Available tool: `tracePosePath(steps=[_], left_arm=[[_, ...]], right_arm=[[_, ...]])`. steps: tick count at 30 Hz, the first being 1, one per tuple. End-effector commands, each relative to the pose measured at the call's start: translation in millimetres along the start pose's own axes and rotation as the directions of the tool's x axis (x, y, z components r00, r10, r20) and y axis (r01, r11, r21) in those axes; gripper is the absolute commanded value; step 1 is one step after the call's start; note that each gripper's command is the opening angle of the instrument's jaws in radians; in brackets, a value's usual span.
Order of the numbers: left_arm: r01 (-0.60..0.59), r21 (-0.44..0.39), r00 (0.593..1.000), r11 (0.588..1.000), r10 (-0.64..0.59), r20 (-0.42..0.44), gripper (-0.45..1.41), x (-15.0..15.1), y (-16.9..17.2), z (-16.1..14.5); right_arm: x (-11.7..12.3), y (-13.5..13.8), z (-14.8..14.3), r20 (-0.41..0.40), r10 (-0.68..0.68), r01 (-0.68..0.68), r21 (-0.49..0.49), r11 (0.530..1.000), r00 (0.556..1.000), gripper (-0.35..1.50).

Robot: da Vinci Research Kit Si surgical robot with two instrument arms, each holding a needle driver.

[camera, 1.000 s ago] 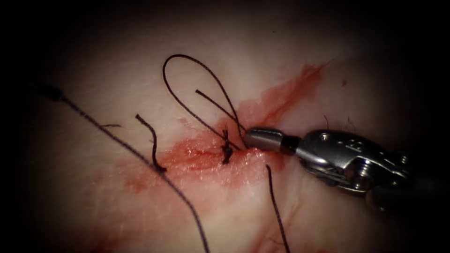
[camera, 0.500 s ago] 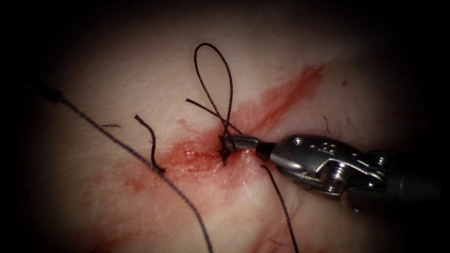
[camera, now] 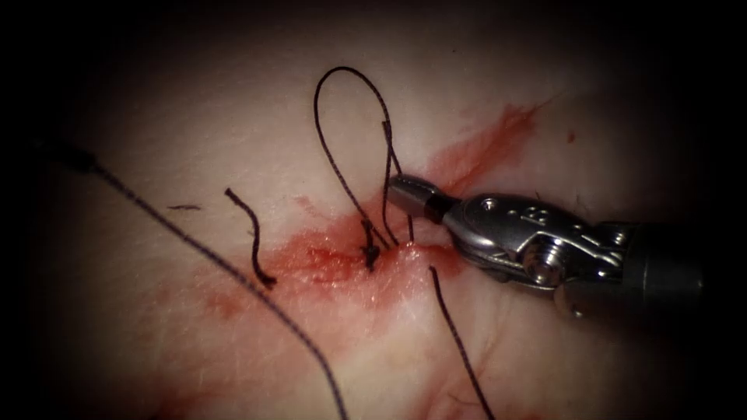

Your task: Wound Closure

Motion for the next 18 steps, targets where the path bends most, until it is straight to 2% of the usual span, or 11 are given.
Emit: tracePosePath(steps=[1, 8, 13, 16, 18], left_arm=[[-0.001, -0.001, 1.000, 1.000, 0.001, 0.000, -0.45, 0.1, -0.6, 0.5], [0.001, -0.004, 1.000, 1.000, -0.001, 0.004, -0.45, 0.0, -0.6, 0.6], [0.005, -0.005, 1.000, 1.000, -0.005, 0.006, -0.45, -0.1, -0.4, 0.7], [0.006, -0.005, 1.000, 1.000, -0.006, 0.006, -0.45, -0.2, -0.3, 0.7], [0.006, -0.005, 1.000, 1.000, -0.006, 0.007, -0.45, -0.2, -0.3, 0.7]], right_arm=[[0.4, 0.0, 0.8, -0.003, 0.002, -0.002, -0.020, 1.000, 1.000, -0.35], [0.2, -1.3, 0.7, 0.033, 0.007, -0.006, -0.040, 0.999, 0.999, -0.35], [0.0, -0.4, 1.3, 0.031, -0.007, 0.009, -0.067, 0.998, 0.999, -0.35], [0.6, 0.5, 0.4, -0.033, -0.036, 0.034, -0.042, 0.999, 0.999, -0.35], [1.8, 0.9, -1.0, -0.115, -0.040, 0.046, 0.050, 0.998, 0.993, -0.35]])
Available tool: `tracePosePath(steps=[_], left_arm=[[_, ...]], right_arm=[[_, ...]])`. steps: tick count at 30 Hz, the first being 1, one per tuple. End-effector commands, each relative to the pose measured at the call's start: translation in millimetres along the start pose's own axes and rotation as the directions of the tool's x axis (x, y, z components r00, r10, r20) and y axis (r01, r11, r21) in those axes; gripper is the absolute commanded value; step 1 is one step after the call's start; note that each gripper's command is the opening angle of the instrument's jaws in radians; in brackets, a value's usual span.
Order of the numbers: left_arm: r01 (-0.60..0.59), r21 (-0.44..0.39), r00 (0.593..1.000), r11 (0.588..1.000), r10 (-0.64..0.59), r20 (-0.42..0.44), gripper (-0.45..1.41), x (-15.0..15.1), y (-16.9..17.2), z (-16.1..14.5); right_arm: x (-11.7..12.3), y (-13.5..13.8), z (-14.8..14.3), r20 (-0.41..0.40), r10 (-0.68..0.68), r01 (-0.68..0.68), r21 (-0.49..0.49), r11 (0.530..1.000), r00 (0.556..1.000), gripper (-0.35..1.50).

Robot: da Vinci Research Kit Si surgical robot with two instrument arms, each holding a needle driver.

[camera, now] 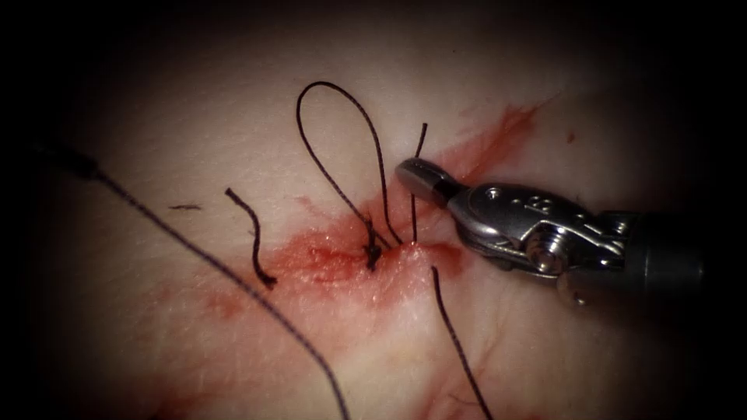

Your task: Wound Closure

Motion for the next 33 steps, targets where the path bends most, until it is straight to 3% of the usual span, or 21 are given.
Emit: tracePosePath(steps=[1, 3, 4, 5, 6, 8, 10, 11, 13, 15, 20, 23, 24, 27, 31, 33], left_arm=[[-0.029, -0.002, 1.000, 1.000, 0.029, 0.000, -0.45, 0.1, -0.5, 0.5], [-0.064, -0.002, 0.998, 0.998, 0.064, 0.000, -0.45, 0.1, -0.6, 0.5], [-0.076, -0.002, 0.997, 0.997, 0.076, -0.001, -0.45, 0.1, -0.6, 0.5], [-0.095, 0.005, 0.995, 0.995, 0.095, 0.005, -0.45, 0.1, -0.7, 0.5], [-0.101, 0.012, 0.995, 0.995, 0.101, 0.010, -0.45, 0.1, -0.9, 0.4], [-0.110, 0.028, 0.994, 0.993, 0.110, 0.023, -0.45, 0.1, -1.2, 0.3], [-0.115, 0.040, 0.993, 0.993, 0.114, 0.031, -0.45, 0.0, -1.6, 0.2], [-0.118, 0.043, 0.993, 0.992, 0.117, 0.036, -0.45, -0.1, -1.9, 0.2], [-0.124, 0.048, 0.991, 0.991, 0.122, 0.047, -0.45, -0.3, -2.5, 0.5], [-0.127, 0.044, 0.991, 0.991, 0.125, 0.053, -0.45, -0.6, -2.8, 0.8], [-0.123, 0.026, 0.990, 0.992, 0.120, 0.076, -0.45, -1.5, -3.3, 1.7], [-0.122, 0.018, 0.989, 0.992, 0.120, 0.087, -0.45, -1.8, -3.2, 2.0], [-0.120, 0.016, 0.989, 0.993, 0.118, 0.090, -0.45, -1.8, -3.2, 2.1], [-0.121, 0.009, 0.988, 0.993, 0.119, 0.101, -0.45, -1.9, -3.1, 2.1], [-0.116, 0.008, 0.988, 0.993, 0.115, 0.102, -0.45, -1.9, -3.1, 2.1], [-0.115, 0.007, 0.988, 0.993, 0.114, 0.105, -0.45, -1.9, -3.1, 2.1]], right_arm=[[1.7, 0.1, -0.6, -0.058, 0.011, -0.007, 0.069, 0.998, 0.998, -0.35], [4.4, 0.2, -2.1, -0.143, 0.001, 0.026, 0.189, 0.982, 0.990, -0.26], [5.5, 0.2, -2.9, -0.174, 0.018, 0.025, 0.244, 0.969, 0.985, -0.01], [8.5, 0.1, -4.9, -0.231, 0.063, 0.020, 0.341, 0.940, 0.971, 0.44], [9.7, 0.1, -5.8, -0.247, 0.083, 0.015, 0.371, 0.928, 0.965, 0.59], [11.6, -0.1, -8.4, -0.245, 0.174, -0.059, 0.414, 0.908, 0.954, 0.51], [12.4, -0.6, -10.9, -0.222, 0.201, -0.087, 0.437, 0.895, 0.954, 0.11], [12.5, -1.0, -12.4, -0.215, 0.127, -0.013, 0.463, 0.886, 0.968, -0.05], [12.1, -1.5, -13.9, -0.277, -0.131, 0.260, 0.501, 0.826, 0.952, -0.01], [11.2, -2.1, -15.0, -0.330, -0.294, 0.434, 0.538, 0.723, 0.897, -0.06], [8.4, -2.9, -15.0, -0.496, -0.466, 0.680, 0.523, 0.514, 0.733, -0.16], [6.4, -3.2, -14.1, -0.526, -0.572, 0.777, 0.406, 0.481, 0.629, 0.04], [5.8, -3.2, -13.5, -0.531, -0.612, 0.809, 0.357, 0.466, 0.587, 0.21], [4.9, -3.3, -11.3, -0.549, -0.678, 0.872, 0.278, 0.404, 0.489, 0.94], [4.0, -3.3, -9.8, -0.571, -0.754, 0.946, 0.186, 0.266, 0.325, 0.96], [3.7, -3.3, -9.3, -0.562, -0.779, 0.961, 0.179, 0.213, 0.277, 1.03]])
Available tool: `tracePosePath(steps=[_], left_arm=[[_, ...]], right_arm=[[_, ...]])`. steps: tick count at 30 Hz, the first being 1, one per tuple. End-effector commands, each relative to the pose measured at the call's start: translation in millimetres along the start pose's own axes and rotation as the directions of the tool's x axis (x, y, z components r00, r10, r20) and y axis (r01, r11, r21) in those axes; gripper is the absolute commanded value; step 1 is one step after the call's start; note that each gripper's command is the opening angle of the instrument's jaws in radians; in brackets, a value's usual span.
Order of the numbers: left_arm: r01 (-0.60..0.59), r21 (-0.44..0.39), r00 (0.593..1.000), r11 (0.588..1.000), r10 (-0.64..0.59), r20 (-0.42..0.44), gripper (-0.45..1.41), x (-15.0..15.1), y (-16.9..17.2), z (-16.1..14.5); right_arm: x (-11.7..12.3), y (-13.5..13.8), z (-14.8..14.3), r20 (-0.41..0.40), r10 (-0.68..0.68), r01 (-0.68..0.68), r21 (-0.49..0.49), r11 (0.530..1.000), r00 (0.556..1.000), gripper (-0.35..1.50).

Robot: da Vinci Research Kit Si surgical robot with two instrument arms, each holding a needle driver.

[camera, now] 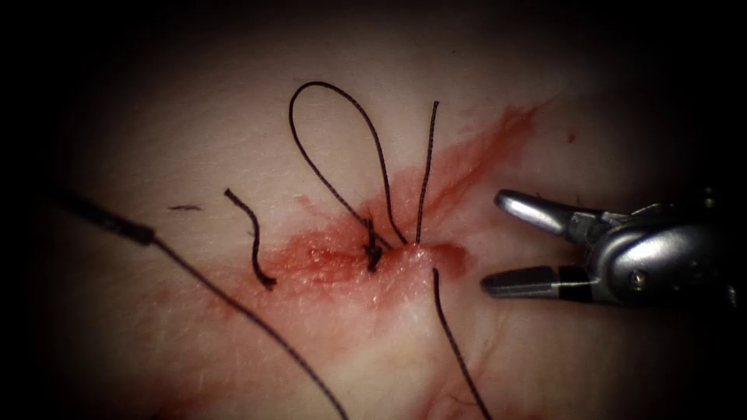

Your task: Wound Closure

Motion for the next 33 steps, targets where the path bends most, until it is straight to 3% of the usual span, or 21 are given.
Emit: tracePosePath(steps=[1, 9, 19, 20, 23, 24, 33], left_arm=[[0.000, -0.002, 1.000, 1.000, 0.000, 0.000, -0.45, 0.1, -0.5, 0.4], [0.002, -0.006, 1.000, 1.000, -0.002, 0.006, -0.45, 0.0, -0.5, 0.5], [0.005, -0.007, 1.000, 1.000, -0.005, 0.007, -0.45, 0.0, -0.3, 0.5], [0.006, -0.007, 1.000, 1.000, -0.006, 0.006, -0.45, 0.0, -0.3, 0.5], [0.008, -0.007, 1.000, 1.000, -0.008, 0.007, -0.45, 0.0, 0.0, 0.6], [0.009, -0.007, 1.000, 1.000, -0.009, 0.007, -0.45, 0.0, 0.0, 0.6], [0.011, -0.008, 1.000, 1.000, -0.011, 0.008, -0.45, 0.0, 0.2, 0.6]], right_arm=[[-0.4, 0.1, 1.4, 0.015, -0.026, 0.025, 0.026, 0.999, 1.000, 1.06], [-1.0, -2.6, 3.4, 0.037, -0.092, 0.089, 0.067, 0.994, 0.995, 1.03], [-0.4, -3.0, 5.7, 0.048, -0.102, 0.099, 0.073, 0.992, 0.994, 0.88], [-0.5, -3.0, 5.9, 0.053, -0.103, 0.099, 0.077, 0.992, 0.993, 0.74], [-0.6, -3.0, 6.5, 0.078, -0.080, 0.072, 0.106, 0.992, 0.994, -0.23], [-0.6, -3.0, 6.5, 0.091, -0.033, 0.022, 0.116, 0.993, 0.995, -0.35], [1.9, -1.1, 4.2, 0.119, 0.190, -0.205, 0.133, 0.970, 0.975, -0.35]])
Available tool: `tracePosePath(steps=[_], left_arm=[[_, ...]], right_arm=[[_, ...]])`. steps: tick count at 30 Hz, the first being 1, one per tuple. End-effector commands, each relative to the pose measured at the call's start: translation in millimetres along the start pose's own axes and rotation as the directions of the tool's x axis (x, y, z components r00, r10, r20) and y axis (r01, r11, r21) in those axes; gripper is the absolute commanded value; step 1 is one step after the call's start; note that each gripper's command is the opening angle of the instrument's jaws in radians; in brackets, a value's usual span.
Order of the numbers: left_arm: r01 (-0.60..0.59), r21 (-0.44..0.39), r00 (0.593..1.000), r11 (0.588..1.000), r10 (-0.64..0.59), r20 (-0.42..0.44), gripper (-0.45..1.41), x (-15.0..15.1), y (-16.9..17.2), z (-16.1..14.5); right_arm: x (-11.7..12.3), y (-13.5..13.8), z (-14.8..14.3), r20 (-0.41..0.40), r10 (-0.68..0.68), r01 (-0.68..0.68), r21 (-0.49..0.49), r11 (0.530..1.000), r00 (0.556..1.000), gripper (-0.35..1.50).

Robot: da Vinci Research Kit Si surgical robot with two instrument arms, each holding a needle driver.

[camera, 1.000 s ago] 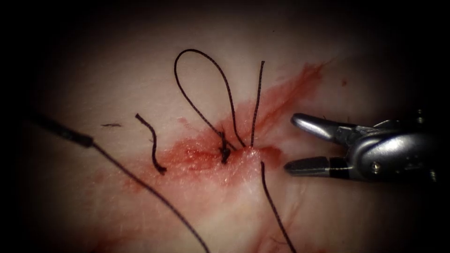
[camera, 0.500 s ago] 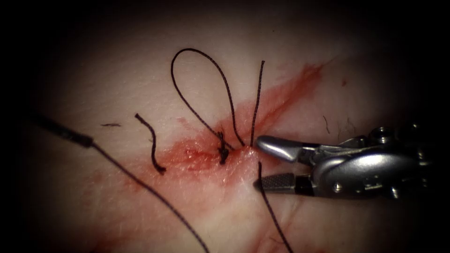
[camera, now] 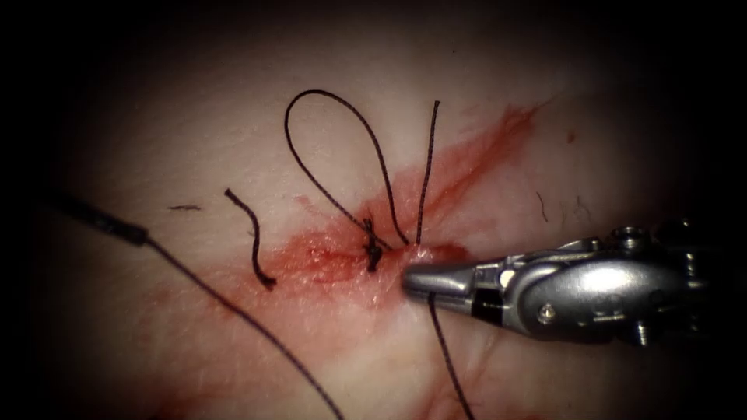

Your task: Wound Closure

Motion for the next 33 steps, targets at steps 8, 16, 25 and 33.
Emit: tracePosePath(steps=[8, 16, 25, 33], left_arm=[[0.004, -0.002, 1.000, 1.000, -0.004, 0.002, -0.45, 0.3, -0.2, 0.3], [0.006, 0.000, 1.000, 1.000, -0.006, 0.000, -0.45, 0.3, 0.0, 0.3], [0.006, 0.000, 1.000, 1.000, -0.006, 0.000, -0.45, 0.3, 0.0, 0.3], [0.000, 0.000, 1.000, 1.000, 0.000, -0.001, -0.45, 0.2, 0.0, 0.4]], right_arm=[[4.7, 5.8, -6.1, -0.082, 0.058, -0.064, -0.066, 0.996, 0.995, -0.35], [8.5, 10.0, -11.6, -0.121, -0.020, 0.002, -0.148, 0.989, 0.992, -0.35], [11.5, 12.6, -14.9, -0.117, -0.138, 0.107, -0.241, 0.965, 0.983, -0.35], [12.7, 14.7, -18.5, -0.092, -0.181, 0.144, -0.315, 0.938, 0.979, -0.35]])
